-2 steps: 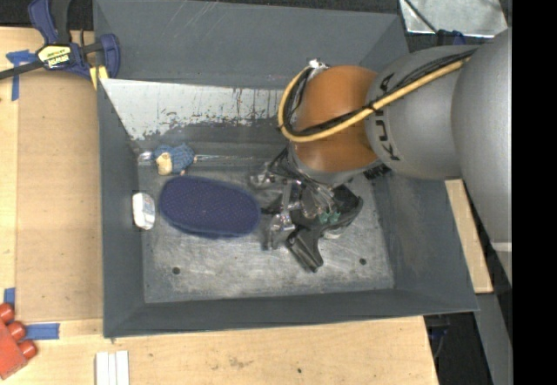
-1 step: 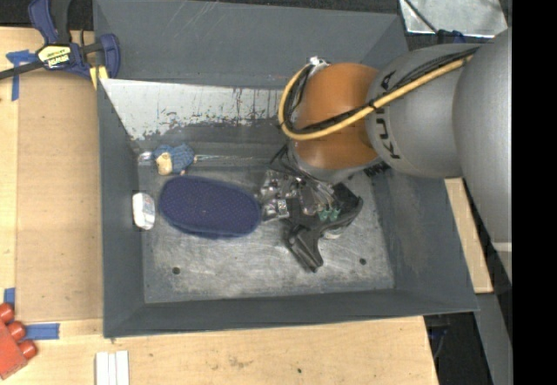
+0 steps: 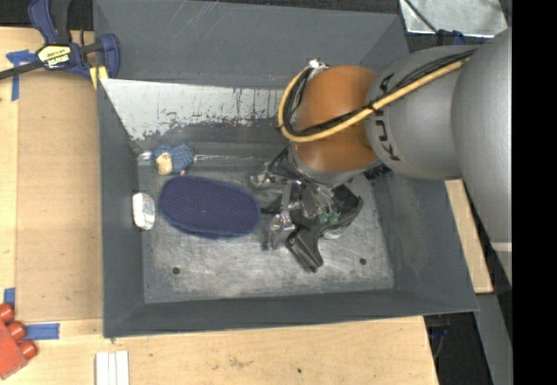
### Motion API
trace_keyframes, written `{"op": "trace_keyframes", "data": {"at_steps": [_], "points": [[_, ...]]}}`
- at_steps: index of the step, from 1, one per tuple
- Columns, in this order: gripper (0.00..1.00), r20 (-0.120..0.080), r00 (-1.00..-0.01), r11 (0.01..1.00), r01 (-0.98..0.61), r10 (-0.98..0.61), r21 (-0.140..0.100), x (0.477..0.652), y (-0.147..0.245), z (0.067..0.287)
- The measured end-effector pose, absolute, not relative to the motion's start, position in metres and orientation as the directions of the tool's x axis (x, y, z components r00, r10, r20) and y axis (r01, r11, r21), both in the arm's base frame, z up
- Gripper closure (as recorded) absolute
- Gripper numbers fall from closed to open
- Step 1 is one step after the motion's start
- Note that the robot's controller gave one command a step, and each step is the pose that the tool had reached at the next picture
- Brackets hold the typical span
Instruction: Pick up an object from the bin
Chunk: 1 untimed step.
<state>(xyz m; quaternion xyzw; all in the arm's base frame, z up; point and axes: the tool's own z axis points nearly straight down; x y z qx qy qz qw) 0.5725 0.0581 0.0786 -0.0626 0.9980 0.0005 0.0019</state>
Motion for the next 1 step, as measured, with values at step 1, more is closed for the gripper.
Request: {"op": "trace_keyframes", "data": {"at_steps": [1], "points": [[1.00, -0.015, -0.992, 0.992, -0.124, -0.124, 0.001, 0.5755, 0.0584, 0.0816]]}}
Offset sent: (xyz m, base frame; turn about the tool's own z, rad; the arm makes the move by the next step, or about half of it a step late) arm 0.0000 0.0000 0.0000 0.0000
